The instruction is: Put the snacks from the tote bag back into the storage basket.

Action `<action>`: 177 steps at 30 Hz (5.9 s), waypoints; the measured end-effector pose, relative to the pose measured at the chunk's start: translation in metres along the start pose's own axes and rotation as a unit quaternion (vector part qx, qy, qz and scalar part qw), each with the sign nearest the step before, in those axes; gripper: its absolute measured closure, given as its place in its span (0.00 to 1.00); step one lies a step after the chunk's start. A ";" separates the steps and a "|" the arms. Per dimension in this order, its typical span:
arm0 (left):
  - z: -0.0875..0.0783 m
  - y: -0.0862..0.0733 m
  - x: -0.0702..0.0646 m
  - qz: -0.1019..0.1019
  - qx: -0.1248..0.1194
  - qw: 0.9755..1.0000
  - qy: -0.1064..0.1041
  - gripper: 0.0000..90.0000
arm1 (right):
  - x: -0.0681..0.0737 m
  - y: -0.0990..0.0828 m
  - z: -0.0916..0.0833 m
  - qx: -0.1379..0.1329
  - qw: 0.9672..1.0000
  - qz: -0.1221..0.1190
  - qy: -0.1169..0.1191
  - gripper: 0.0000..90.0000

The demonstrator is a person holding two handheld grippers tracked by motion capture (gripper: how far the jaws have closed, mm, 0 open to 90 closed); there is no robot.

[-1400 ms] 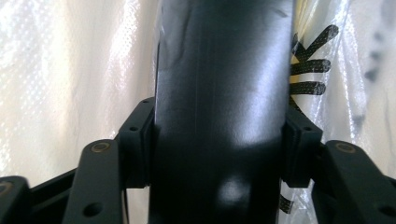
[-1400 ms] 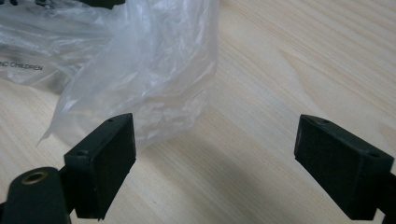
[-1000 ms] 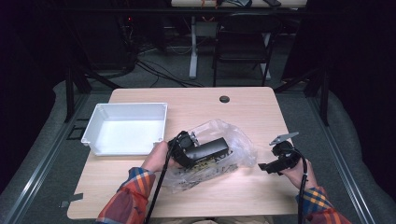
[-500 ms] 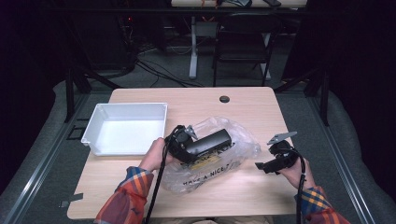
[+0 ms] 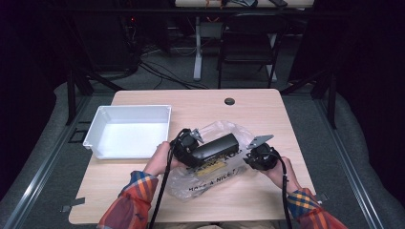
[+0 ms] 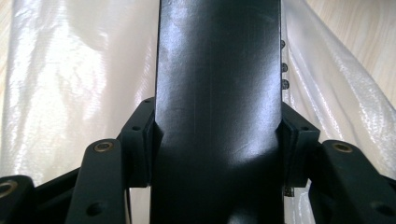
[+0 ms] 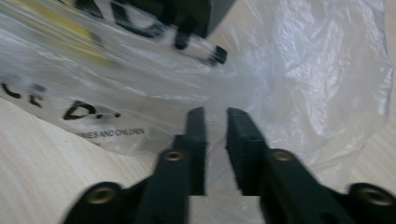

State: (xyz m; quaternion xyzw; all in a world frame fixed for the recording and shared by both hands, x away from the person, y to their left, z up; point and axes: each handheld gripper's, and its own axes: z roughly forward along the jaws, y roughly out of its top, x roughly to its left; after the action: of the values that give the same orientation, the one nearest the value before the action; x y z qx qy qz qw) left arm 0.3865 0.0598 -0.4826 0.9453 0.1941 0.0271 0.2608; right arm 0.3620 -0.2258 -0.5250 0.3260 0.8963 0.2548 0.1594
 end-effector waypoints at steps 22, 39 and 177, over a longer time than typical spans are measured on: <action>-0.021 -0.008 0.014 -0.061 -0.051 0.997 0.009 0.48 | -0.009 -0.025 -0.001 0.083 0.995 0.006 -0.047 1.00; -0.011 0.001 0.006 -0.041 -0.031 0.999 -0.006 0.48 | 0.032 0.027 -0.008 -0.041 0.997 -0.067 0.018 0.52; -0.131 -0.171 0.147 -0.016 0.041 0.997 0.064 0.48 | -0.034 -0.049 -0.047 0.013 0.996 0.079 0.029 0.15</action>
State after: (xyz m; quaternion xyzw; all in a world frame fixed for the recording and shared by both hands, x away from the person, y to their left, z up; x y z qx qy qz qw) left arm 0.4420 0.3143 -0.4628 0.9481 0.2268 0.0757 0.2096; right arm 0.3409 -0.2969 -0.5104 0.3903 0.8752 0.2642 0.1087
